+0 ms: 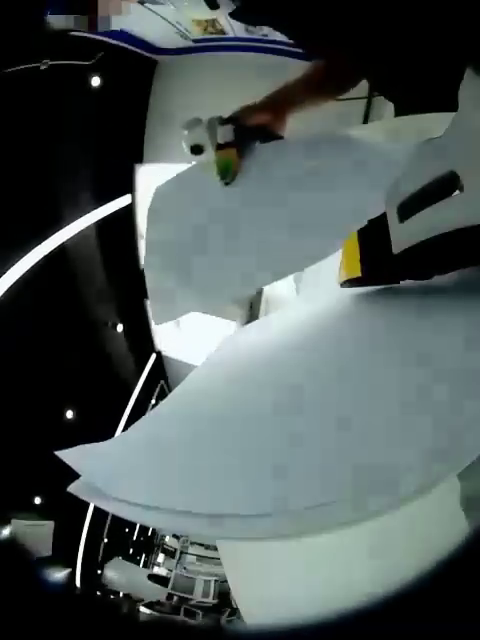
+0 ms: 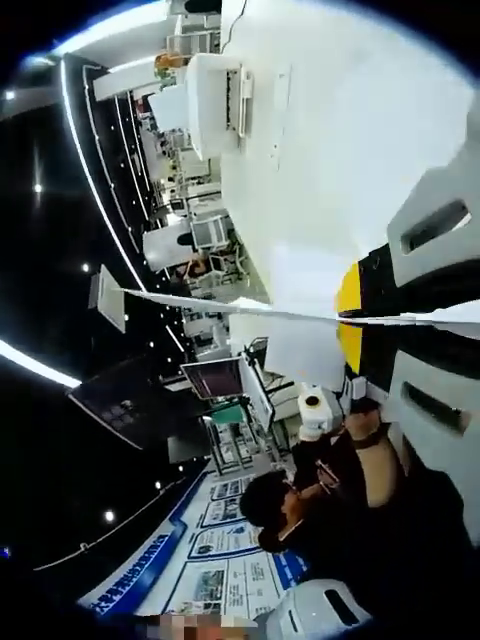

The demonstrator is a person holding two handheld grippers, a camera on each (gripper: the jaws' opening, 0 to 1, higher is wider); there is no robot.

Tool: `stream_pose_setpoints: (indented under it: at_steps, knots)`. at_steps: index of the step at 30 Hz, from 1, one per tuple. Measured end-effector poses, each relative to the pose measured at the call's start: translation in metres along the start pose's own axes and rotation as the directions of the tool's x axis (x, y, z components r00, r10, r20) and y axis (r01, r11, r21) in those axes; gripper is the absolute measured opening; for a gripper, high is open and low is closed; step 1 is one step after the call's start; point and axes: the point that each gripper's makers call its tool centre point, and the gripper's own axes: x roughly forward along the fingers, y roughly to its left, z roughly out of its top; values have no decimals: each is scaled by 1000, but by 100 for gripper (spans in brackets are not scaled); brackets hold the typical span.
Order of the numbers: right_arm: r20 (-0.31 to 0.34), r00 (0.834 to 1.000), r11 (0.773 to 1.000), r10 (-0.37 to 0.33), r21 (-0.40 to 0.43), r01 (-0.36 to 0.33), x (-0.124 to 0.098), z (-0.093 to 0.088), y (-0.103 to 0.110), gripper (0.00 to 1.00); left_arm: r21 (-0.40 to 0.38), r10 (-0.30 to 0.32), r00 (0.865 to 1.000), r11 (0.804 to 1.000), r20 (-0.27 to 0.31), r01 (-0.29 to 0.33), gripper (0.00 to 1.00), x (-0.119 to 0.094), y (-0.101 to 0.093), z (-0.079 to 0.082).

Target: Organize the stack of printing papers by aligning and flattening the scattered papers on the table

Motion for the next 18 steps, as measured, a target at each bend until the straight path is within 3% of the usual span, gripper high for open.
stream_pose_setpoints:
  at_steps: [10, 18]
  knots:
    - [-42, 999, 1000, -29, -8, 28, 15, -23, -19, 0, -4, -9, 1000, 1000, 4, 9, 14, 0, -1, 1]
    - [-64, 996, 997, -64, -35, 62, 23, -32, -31, 0, -12, -13, 1000, 1000, 6, 13, 16, -1, -2, 1]
